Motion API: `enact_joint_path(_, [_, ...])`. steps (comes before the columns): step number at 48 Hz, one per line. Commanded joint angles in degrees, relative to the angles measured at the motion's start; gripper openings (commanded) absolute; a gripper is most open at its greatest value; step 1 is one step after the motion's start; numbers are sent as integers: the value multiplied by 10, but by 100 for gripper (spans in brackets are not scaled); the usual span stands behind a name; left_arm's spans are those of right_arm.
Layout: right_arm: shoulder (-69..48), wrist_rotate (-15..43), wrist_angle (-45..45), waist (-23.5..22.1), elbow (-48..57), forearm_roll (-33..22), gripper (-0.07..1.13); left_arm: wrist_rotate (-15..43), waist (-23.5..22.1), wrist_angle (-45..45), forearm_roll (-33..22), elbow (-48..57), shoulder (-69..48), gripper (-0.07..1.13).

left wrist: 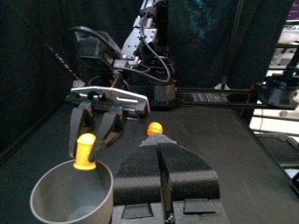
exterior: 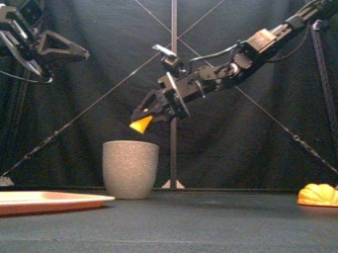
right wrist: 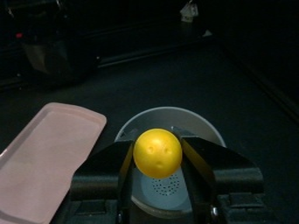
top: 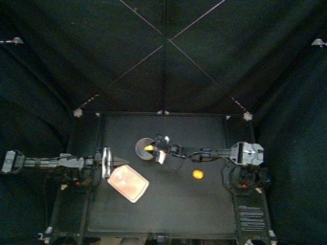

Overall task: Pick the yellow can then place it in the grey bowl
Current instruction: Drop yellow can in the grey bowl and return to neutral

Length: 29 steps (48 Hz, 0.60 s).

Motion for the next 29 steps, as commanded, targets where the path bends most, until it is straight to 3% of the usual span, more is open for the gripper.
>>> enact_joint_path(1, [11,3,-4,-1,-30,0,74,0,1,0,1,-6,3,5])
enact_joint_path(9, [25,3,-4,-2,-28,3,90,0,1,0,1,-1,3,5])
enact_joint_path(29, [-75,3,-55,6,66,4,91,-3,0,0,0,6,3,5])
